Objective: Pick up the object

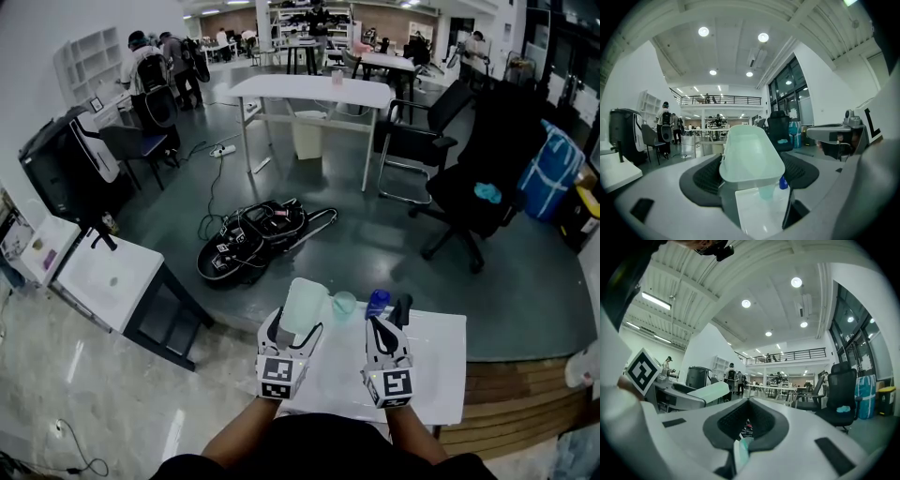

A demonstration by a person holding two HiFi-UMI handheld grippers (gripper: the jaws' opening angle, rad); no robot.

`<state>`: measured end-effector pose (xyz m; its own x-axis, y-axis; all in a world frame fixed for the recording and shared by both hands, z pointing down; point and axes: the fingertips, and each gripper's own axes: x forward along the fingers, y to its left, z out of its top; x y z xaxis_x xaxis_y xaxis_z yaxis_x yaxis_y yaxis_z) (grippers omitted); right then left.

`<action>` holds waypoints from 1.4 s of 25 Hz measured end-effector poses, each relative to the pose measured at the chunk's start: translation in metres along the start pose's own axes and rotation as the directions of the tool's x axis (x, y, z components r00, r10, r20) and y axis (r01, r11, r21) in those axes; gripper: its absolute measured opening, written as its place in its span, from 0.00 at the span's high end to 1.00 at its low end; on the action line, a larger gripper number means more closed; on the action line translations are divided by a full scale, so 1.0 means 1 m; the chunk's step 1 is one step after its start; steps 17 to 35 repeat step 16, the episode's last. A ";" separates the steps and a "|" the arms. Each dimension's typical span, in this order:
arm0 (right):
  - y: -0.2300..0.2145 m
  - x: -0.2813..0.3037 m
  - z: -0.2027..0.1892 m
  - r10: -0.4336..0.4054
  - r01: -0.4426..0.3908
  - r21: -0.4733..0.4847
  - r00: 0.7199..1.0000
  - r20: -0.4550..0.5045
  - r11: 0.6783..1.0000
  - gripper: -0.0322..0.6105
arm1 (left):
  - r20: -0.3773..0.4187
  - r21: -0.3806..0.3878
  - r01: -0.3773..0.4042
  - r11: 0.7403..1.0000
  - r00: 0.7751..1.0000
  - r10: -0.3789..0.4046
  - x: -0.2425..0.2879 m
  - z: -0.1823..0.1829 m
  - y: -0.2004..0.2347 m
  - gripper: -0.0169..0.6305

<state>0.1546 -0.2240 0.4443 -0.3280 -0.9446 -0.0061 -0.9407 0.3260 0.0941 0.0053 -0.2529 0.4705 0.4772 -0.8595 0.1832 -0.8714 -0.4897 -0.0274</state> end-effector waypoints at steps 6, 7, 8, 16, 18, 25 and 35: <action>-0.001 -0.001 -0.001 0.007 -0.007 0.012 1.000 0.008 1.000 0.92 | 0.002 -0.001 -0.012 1.000 1.000 0.012 -0.002 0.000 0.002 0.34; -0.002 -0.001 -0.002 0.008 -0.008 0.013 1.000 0.008 1.000 0.92 | 0.001 0.000 -0.012 1.000 1.000 0.012 -0.002 -0.001 0.001 0.34; -0.002 -0.001 -0.002 0.006 -0.006 0.016 1.000 0.008 1.000 0.92 | 0.000 0.000 -0.012 1.000 1.000 0.012 -0.002 -0.003 0.001 0.34; 0.001 0.000 0.002 0.014 -0.015 0.046 1.000 0.012 0.999 0.92 | -0.006 -0.001 -0.003 1.000 1.000 0.003 -0.003 -0.002 -0.001 0.34; 0.001 0.000 0.002 0.014 -0.015 0.046 1.000 0.012 0.999 0.92 | -0.006 -0.001 -0.003 1.000 1.000 0.003 -0.003 -0.002 -0.001 0.34; 0.001 0.000 0.002 0.014 -0.015 0.046 1.000 0.012 0.999 0.92 | -0.006 -0.001 -0.003 1.000 1.000 0.003 -0.003 -0.002 -0.001 0.34; 0.001 0.000 0.002 0.014 -0.015 0.046 1.000 0.012 0.999 0.92 | -0.006 -0.001 -0.003 1.000 1.000 0.003 -0.003 -0.002 -0.001 0.34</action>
